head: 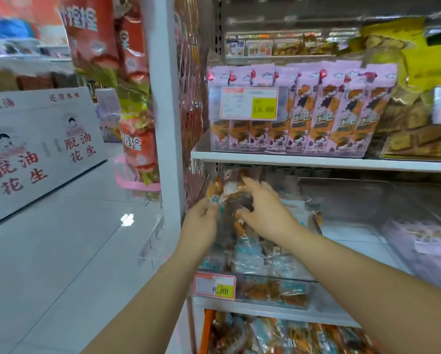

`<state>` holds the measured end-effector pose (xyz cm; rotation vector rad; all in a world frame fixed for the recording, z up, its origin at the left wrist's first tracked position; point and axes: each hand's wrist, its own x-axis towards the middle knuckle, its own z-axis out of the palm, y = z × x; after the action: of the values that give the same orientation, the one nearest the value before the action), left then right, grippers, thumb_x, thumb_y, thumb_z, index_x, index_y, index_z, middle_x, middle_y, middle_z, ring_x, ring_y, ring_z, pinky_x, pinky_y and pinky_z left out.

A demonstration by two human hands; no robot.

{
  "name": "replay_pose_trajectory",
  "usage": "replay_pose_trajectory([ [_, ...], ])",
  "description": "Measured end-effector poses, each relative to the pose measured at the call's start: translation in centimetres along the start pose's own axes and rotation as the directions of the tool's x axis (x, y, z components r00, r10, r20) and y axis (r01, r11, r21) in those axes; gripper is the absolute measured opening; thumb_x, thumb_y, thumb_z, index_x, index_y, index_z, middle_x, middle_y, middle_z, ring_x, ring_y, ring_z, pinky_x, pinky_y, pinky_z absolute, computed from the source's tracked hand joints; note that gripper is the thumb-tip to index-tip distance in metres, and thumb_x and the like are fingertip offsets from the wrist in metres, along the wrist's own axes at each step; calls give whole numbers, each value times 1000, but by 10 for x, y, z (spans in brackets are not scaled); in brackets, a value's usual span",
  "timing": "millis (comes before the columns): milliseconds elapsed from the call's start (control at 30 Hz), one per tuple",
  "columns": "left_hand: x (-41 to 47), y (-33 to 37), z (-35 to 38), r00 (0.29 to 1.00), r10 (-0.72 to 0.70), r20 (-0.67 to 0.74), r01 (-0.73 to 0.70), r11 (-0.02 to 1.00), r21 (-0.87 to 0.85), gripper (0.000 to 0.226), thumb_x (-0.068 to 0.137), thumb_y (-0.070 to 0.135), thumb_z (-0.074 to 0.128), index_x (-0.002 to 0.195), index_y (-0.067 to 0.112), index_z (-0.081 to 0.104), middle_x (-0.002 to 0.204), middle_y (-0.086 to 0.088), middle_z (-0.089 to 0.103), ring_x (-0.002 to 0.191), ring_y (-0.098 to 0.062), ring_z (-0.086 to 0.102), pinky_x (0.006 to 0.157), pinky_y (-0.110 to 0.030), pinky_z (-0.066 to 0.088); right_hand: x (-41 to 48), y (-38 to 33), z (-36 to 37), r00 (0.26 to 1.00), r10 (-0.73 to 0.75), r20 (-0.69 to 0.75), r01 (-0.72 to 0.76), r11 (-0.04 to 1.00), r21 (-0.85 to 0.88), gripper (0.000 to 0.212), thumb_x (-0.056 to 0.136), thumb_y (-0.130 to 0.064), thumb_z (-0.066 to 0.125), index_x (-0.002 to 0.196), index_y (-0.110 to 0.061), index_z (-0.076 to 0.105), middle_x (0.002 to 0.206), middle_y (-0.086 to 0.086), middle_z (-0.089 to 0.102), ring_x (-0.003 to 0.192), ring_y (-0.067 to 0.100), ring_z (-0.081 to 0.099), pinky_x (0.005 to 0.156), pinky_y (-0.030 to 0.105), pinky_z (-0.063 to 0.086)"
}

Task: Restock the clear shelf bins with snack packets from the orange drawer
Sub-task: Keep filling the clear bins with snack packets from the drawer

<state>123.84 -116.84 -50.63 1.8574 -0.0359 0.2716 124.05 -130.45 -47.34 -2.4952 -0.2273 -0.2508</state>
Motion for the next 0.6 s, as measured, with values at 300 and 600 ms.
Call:
replay_pose_trajectory([
  [300, -21, 13, -36, 946, 319, 62, -324, 910, 259, 20, 99, 13, 45, 90, 25, 58, 83, 14, 58, 77, 2, 52, 63, 1, 33, -3, 4, 2, 999, -40, -33, 34, 987, -160, 51, 95, -9, 52, 143, -21, 40, 151, 13, 24, 142, 28, 19, 112, 29, 20],
  [600, -41, 8, -80, 958, 232, 171, -230, 973, -35, 19, 94, 12, 57, 103, 26, 65, 95, 6, 73, 91, -9, 68, 79, -26, 55, -39, -24, -4, 934, -335, 123, 335, 942, 19, 40, 78, -25, 75, 116, -28, 60, 112, -10, 65, 99, 5, 61, 88, 26, 48],
])
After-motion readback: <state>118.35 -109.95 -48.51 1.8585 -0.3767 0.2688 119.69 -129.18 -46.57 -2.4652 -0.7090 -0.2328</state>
